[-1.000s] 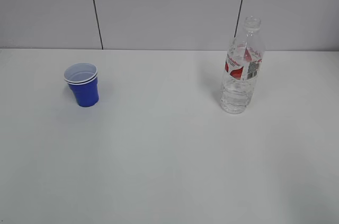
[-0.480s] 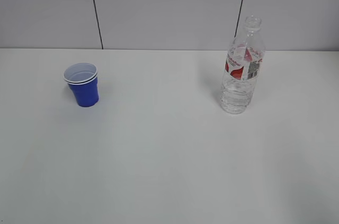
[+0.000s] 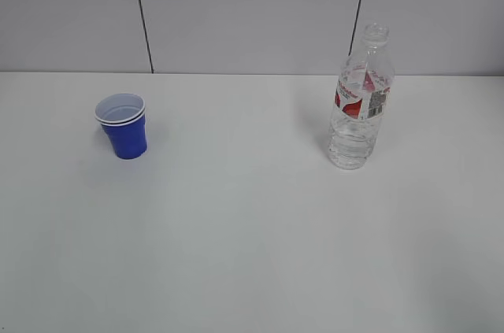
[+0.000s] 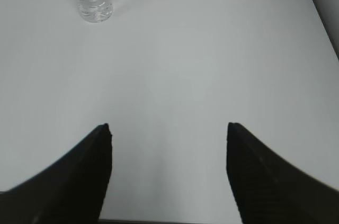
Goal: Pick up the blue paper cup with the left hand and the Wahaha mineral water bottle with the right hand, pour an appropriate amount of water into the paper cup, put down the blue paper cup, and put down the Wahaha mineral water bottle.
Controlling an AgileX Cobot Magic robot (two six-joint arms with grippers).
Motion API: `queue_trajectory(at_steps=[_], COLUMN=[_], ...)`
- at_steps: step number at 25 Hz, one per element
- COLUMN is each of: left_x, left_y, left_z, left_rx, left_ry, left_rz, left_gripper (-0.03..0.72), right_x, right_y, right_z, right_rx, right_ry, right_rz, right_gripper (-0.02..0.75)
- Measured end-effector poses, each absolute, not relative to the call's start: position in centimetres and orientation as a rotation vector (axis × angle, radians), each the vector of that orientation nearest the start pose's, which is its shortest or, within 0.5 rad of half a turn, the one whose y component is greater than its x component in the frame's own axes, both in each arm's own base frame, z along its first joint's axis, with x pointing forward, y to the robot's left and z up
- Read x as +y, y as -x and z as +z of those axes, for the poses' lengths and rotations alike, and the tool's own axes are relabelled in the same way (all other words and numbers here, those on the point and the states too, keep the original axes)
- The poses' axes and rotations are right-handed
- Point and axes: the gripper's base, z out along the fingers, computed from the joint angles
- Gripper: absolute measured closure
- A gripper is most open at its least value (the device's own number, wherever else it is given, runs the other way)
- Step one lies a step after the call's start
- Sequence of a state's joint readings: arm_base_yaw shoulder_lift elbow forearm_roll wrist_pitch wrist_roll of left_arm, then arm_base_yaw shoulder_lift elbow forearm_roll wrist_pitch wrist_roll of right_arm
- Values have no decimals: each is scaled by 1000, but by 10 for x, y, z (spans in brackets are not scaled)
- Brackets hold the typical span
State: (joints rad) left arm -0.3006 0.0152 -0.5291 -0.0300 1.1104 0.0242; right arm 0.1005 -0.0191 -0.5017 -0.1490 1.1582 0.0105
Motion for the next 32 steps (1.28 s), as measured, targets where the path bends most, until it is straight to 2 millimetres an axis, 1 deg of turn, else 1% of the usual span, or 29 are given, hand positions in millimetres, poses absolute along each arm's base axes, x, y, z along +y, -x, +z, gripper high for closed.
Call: queue_trajectory(at_steps=[17, 20, 27, 32], left_x=[0, 0, -2, -2], left_y=[8, 8, 8, 8], left_z=[281, 281, 281, 281], left_rx=[2060, 2064, 2077, 2080], left_ry=[-330, -288, -124, -26], left_rz=[-199, -174, -78, -21], left_gripper=[263, 263, 263, 263], right_x=[-14, -14, -14, -13], right_y=[12, 12, 12, 12], right_z=[271, 271, 271, 271], right_rx=[2112, 2112, 2112, 2115], right_ry=[82, 82, 79, 11], right_rz=[-117, -117, -118, -157], right_gripper=[232, 232, 232, 232])
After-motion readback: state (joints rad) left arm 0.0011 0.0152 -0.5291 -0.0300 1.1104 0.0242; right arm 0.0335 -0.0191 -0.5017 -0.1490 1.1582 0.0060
